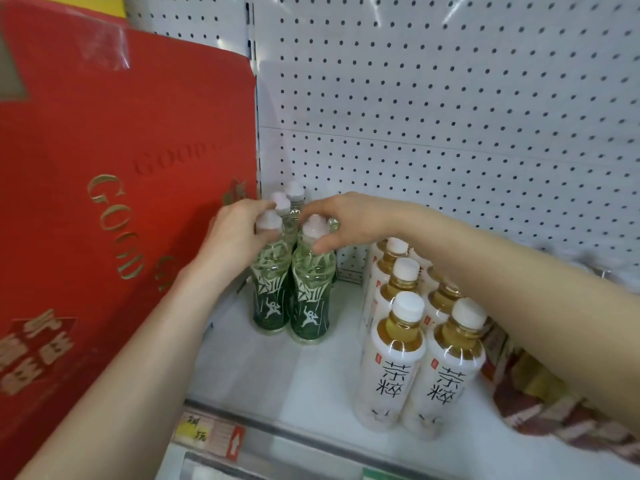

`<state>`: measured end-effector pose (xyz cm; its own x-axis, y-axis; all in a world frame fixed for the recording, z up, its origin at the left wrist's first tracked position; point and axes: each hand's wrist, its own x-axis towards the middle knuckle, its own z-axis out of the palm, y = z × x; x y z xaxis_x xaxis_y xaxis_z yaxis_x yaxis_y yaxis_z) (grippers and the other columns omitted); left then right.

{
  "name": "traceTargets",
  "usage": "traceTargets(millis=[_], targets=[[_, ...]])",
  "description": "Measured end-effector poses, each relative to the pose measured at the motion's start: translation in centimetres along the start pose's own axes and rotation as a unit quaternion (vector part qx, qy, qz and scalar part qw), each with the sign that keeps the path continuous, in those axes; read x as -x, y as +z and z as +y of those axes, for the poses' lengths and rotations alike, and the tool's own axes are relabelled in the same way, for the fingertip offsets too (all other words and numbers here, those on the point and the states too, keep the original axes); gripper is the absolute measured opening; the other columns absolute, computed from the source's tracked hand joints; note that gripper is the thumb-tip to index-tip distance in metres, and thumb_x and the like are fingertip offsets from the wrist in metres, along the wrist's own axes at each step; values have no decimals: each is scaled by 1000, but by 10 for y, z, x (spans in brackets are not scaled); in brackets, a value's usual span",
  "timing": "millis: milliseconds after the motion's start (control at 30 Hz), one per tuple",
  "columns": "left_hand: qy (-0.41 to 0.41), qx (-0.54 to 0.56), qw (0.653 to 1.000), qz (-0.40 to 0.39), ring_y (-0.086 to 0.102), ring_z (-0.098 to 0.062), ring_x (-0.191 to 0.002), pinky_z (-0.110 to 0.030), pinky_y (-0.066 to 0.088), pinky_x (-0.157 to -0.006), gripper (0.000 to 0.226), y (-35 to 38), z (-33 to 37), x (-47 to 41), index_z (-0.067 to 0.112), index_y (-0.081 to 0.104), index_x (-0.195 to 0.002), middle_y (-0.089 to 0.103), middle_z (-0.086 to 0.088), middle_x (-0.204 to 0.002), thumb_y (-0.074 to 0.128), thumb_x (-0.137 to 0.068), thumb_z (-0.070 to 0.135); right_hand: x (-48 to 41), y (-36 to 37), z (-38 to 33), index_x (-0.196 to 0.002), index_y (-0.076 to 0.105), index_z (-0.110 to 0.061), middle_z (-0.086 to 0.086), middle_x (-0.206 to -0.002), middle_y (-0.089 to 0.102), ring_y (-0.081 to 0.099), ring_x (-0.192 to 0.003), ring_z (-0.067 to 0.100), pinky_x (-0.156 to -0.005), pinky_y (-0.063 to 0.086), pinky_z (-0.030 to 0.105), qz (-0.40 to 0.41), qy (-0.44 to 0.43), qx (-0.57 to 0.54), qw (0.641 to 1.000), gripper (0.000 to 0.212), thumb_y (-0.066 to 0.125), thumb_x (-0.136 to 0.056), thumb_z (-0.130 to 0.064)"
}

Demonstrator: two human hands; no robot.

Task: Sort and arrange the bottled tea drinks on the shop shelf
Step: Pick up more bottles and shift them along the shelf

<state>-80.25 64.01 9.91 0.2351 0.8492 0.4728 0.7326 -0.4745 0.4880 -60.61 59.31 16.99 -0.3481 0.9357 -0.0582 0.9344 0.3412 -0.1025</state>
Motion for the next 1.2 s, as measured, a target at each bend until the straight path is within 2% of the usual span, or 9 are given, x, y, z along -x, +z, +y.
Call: traceTargets(millis=[67, 167, 233, 367, 467, 600, 733, 967, 1200], targets=[[33, -11, 997, 65, 56, -26, -123, -39, 42, -106, 50, -1, 7, 10, 18, 60, -133, 59, -3, -135, 72, -84, 16, 23, -9, 3, -147, 38, -37, -5, -139, 53, 57, -116, 14, -93, 39, 25, 15, 20, -37, 999, 62, 65, -91, -47], [81, 116, 978, 151, 62, -16, -109, -34, 48, -99, 38, -5, 38, 43, 22, 64, -126, 63, 4, -121, 66, -88, 17, 77, -23, 16, -138, 47, -42, -12, -132, 59, 64, -109, 10, -97, 50, 32, 127, 57, -134, 981, 48, 61, -92, -49], [112, 204, 968, 90, 62, -6, -109, -31, 50, -99, 41, 4, 66, 73, 24, 62, -129, 63, 8, -121, 67, -89, 27, 117, -17, 24, -129, 57, -39, -16, -120, 65, 66, -101, 2, -95, 53, 32, 247, 73, -206, 944, 35, 59, -94, -45], [116, 260, 948, -140, 42, 0, -133, -36, 39, -111, 94, 53, 101, 130, 38, 31, -148, 41, 18, -149, 65, -68, 73, 170, 59, 22, -118, 63, -30, -17, -109, 68, 62, -103, -4, -96, 52, 31, 491, 122, -272, 818, 23, 56, -98, -40], [113, 298, 937, -143, 45, 9, -125, -26, 41, -105, 94, 91, 102, 153, 47, 28, -139, 44, 27, -139, 80, -62, 58, 184, 131, 12, -127, 55, -36, -20, -124, 62, 56, -119, -3, -99, 47, 26, 515, 169, -307, 782, 39, 53, -93, -56], [72, 353, 927, -108, 52, 13, -114, -15, 42, -90, 86, 110, 99, 161, 58, 26, -126, 54, 31, -123, 85, -68, 35, 181, 177, -1, -130, 46, -43, -34, -114, 60, 53, -105, -22, -81, 41, 5, 463, 200, -397, 767, 53, 56, -82, -64], [78, 352, 926, -110, 50, 19, -107, -4, 39, -82, 79, 111, 97, 160, 49, 27, -126, 53, 32, -117, 83, -74, 28, 172, 190, -5, -141, 43, -35, -27, -122, 59, 51, -109, -21, -87, 40, 12, 489, 207, -442, 723, 66, 60, -83, -60], [87, 332, 933, -113, 52, -3, -117, -16, 42, -88, 80, 109, 90, 157, 47, 23, -128, 51, 18, -129, 81, -77, 27, 173, 186, -8, -135, 44, -37, -30, -116, 58, 52, -105, -22, -79, 40, 5, 476, 216, -417, 744, 53, 66, -89, -48], [87, 305, 944, -90, 47, -12, -127, -39, 42, -104, 85, 118, 89, 152, 28, 28, -142, 47, 6, -139, 82, -75, 29, 172, 179, 3, -135, 45, -24, -6, -130, 50, 45, -119, 1, -98, 46, 35, 473, 203, -256, 818, 45, 56, -97, -45]])
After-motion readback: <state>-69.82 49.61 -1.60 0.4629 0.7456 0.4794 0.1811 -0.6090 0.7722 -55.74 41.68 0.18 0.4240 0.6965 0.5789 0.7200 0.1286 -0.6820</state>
